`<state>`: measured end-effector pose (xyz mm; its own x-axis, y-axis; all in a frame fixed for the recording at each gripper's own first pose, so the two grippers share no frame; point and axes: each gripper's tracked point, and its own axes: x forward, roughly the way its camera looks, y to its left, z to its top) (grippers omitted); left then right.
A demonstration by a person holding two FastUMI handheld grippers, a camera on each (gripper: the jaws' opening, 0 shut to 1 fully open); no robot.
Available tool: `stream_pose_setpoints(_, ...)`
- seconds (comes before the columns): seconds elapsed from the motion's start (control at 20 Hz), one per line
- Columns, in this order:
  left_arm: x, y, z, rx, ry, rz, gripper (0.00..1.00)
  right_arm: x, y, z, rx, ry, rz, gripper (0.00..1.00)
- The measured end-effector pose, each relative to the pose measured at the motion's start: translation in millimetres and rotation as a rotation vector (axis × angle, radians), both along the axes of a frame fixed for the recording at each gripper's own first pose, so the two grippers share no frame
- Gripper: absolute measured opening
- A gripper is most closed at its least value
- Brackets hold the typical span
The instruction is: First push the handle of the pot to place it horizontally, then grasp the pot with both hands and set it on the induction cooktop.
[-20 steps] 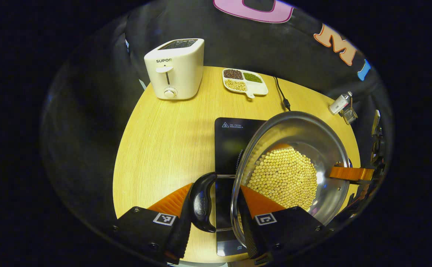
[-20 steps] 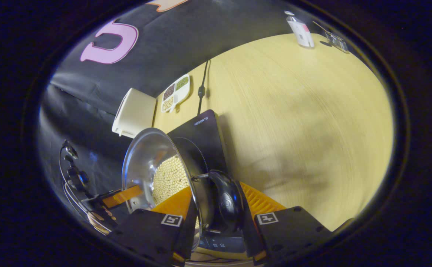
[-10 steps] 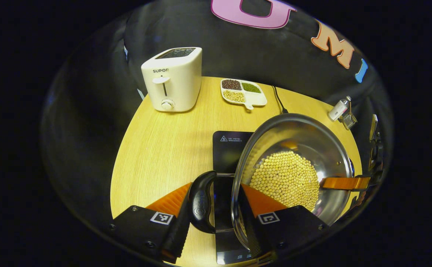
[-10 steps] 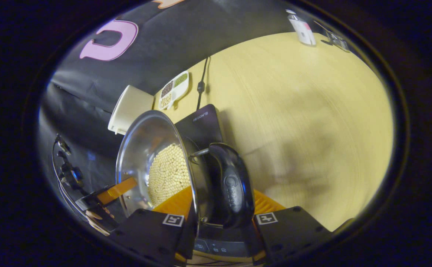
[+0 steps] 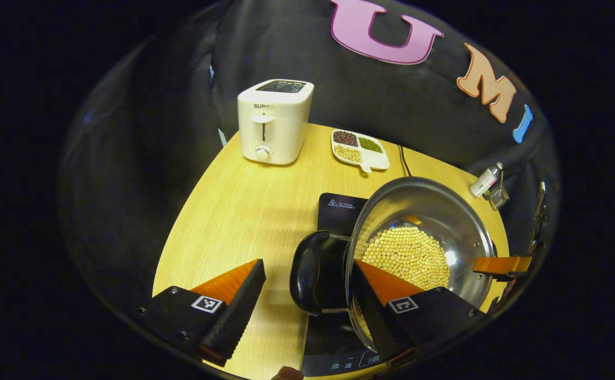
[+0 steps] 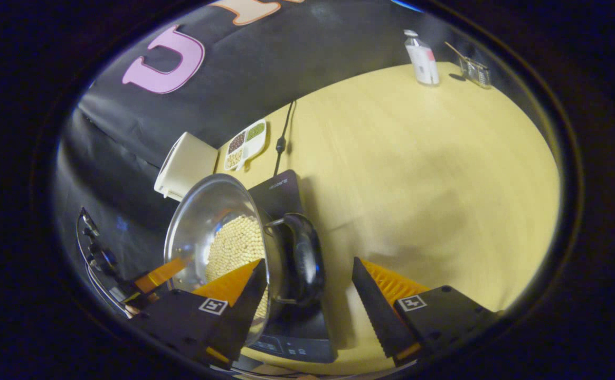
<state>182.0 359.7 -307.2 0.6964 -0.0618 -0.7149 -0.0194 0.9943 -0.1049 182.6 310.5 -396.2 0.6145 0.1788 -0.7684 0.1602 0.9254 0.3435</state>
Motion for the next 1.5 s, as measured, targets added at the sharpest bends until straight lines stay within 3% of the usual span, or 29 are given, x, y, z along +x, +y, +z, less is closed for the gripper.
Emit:
stream_pose_setpoints(0.2,-24,3,13,0.018,-0.026,0.025,1.0,-18,-12,28,-0.045,-0.068,-0.002,1.0)
stream_pose_setpoints(0.25,-28,4,19,0.03,-0.042,0.029,1.0,-24,-18,33,-0.074,-0.083,0.003,0.94)
stream_pose_setpoints(0.35,-32,8,31,0.063,-0.082,0.044,1.0,-35,-30,43,-0.101,-0.097,0.01,0.94)
stream_pose_setpoints(0.4,-37,9,36,0.075,-0.095,0.054,1.0,-42,-33,48,-0.103,-0.101,0.019,1.0)
stream_pose_setpoints(0.5,-43,9,50,0.115,-0.123,0.083,1.0,-51,-42,55,-0.111,-0.121,0.038,0.95)
stream_pose_setpoints(0.6,-54,9,65,0.168,-0.158,0.121,0.98,-59,-54,65,-0.115,-0.148,0.052,0.95)
stream_pose_setpoints(0.65,-62,6,75,0.192,-0.175,0.141,0.98,-64,-64,71,-0.119,-0.165,0.061,1.0)
stream_pose_setpoints(0.7,-69,0,84,0.216,-0.195,0.158,0.98,-70,-73,79,-0.132,-0.182,0.072,0.94)
stream_pose_setpoints(0.75,-77,-10,94,0.238,-0.218,0.174,0.98,-75,-85,88,-0.148,-0.202,0.086,1.0)
stream_pose_setpoints(0.8,-84,-22,105,0.255,-0.244,0.183,0.98,-80,-94,97,-0.162,-0.223,0.1,0.94)
stream_pose_setpoints(0.85,-91,-37,117,0.273,-0.269,0.193,0.98,-84,-101,110,-0.172,-0.251,0.116,1.0)
stream_pose_setpoints(0.9,-98,-54,128,0.278,-0.299,0.201,0.98,-88,-111,125,-0.18,-0.285,0.132,0.93)
stream_pose_setpoints(1.0,-110,-102,156,0.268,-0.368,0.198,0.97,-95,-132,161,-0.204,-0.367,0.165,0.94)
stream_pose_setpoints(1.05,-113,-126,173,0.256,-0.402,0.195,0.97,-96,-143,182,-0.214,-0.411,0.179,1.0)
stream_pose_setpoints(1.1,-117,-149,189,0.236,-0.447,0.191,0.97,-100,-153,201,-0.22,-0.456,0.194,0.94)
stream_pose_setpoints(1.15,-120,-173,204,0.216,-0.48,0.189,0.97,-104,-162,222,-0.23,-0.503,0.205,1.0)
stream_pose_setpoints(1.2,-120,-197,216,0.196,-0.513,0.187,0.96,-108,-176,242,-0.249,-0.55,0.207,1.0)
stream_pose_setpoints(1.25,-123,-219,231,0.183,-0.549,0.181,0.96,-112,-189,262,-0.276,-0.598,0.201,0.93)
stream_pose_setpoints(1.5,-143,-298,283,0.232,-0.691,0.128,0.94,-148,-233,344,-0.392,-0.78,0.18,0.93)
